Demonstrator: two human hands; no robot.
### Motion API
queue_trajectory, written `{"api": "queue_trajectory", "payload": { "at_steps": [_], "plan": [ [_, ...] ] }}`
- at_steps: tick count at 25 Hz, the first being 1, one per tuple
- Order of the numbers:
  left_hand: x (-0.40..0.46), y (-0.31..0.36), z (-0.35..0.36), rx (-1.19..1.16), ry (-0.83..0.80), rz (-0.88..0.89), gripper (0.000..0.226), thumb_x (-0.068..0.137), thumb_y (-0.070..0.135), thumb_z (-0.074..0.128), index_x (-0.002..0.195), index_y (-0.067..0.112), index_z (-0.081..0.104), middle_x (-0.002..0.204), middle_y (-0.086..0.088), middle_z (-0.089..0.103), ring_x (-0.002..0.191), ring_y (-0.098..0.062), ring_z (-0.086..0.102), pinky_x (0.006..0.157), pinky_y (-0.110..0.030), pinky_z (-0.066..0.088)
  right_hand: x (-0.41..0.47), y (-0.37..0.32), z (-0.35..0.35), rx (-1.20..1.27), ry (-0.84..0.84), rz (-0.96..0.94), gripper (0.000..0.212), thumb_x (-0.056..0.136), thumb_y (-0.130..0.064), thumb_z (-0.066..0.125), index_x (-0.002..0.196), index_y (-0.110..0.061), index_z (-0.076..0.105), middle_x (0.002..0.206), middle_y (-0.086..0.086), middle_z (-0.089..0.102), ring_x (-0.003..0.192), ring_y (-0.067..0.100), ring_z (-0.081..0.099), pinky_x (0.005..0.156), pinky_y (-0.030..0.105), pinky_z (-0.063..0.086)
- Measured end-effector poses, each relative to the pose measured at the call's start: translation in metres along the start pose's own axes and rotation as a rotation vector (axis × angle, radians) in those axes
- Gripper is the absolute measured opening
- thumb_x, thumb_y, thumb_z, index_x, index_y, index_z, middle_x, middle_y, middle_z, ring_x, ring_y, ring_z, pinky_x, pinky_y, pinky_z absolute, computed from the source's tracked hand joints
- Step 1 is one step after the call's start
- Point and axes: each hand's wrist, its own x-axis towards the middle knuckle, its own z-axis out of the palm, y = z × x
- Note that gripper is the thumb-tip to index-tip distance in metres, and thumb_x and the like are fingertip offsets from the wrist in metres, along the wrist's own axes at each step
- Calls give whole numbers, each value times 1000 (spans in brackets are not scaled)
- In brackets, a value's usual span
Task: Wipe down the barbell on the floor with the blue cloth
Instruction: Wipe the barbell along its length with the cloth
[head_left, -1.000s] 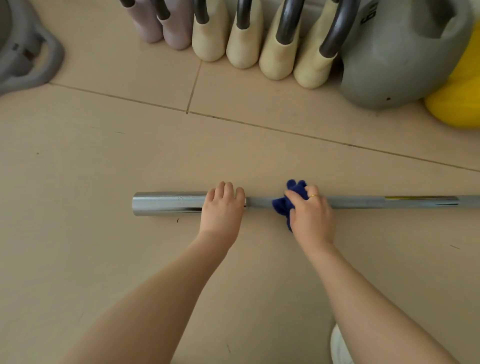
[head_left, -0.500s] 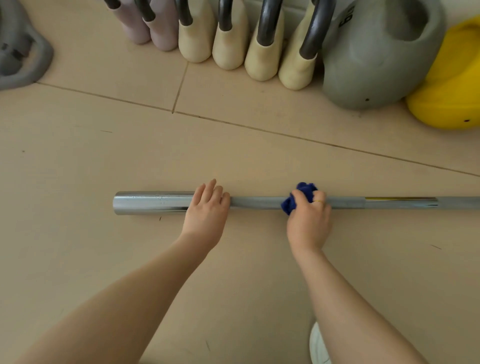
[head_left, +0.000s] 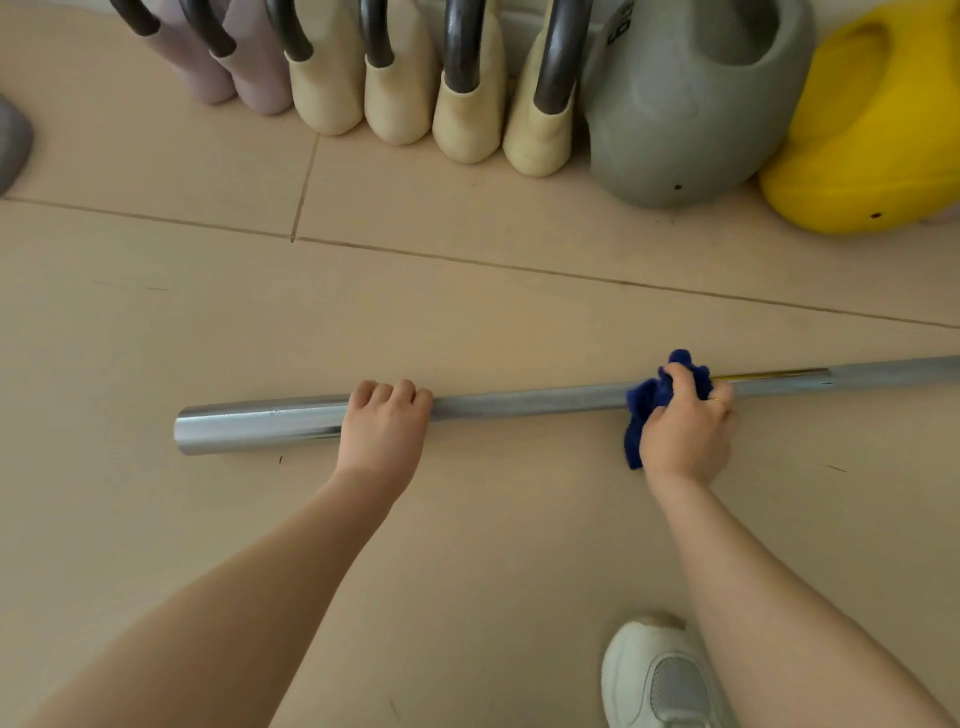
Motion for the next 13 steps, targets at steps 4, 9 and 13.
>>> {"api": "queue_trajectory", "payload": {
  "at_steps": [4, 9, 13],
  "plan": [
    [5, 5, -4, 2, 23, -30, 40, 27, -11, 70, 62, 8, 63, 51, -6, 56, 44, -27, 55, 70, -37, 57, -43, -36, 11, 21, -72, -309, 36, 78, 0, 57, 112, -14, 61, 128, 23, 47, 97, 45, 52, 75, 46, 48],
    [14, 2, -12, -106, -38, -111, 30, 69, -10, 55, 94, 5, 62, 84, -10, 66, 83, -32, 61, 96, -36, 43, 1, -20, -7, 42, -117, -104, 35, 84, -7, 52, 116, -21, 59, 127, 16, 45, 106, 39, 48, 84, 46, 47],
    [18, 0, -12, -100, -81, -106, 39, 84, -5, 39, 120, 9, 47, 114, -7, 60, 110, -28, 52, 112, -31, 22, -53, -70, 2, 10, -225, -369, 34, 81, -2, 54, 113, -12, 60, 123, 22, 48, 99, 43, 50, 81, 43, 45]
  ]
}}
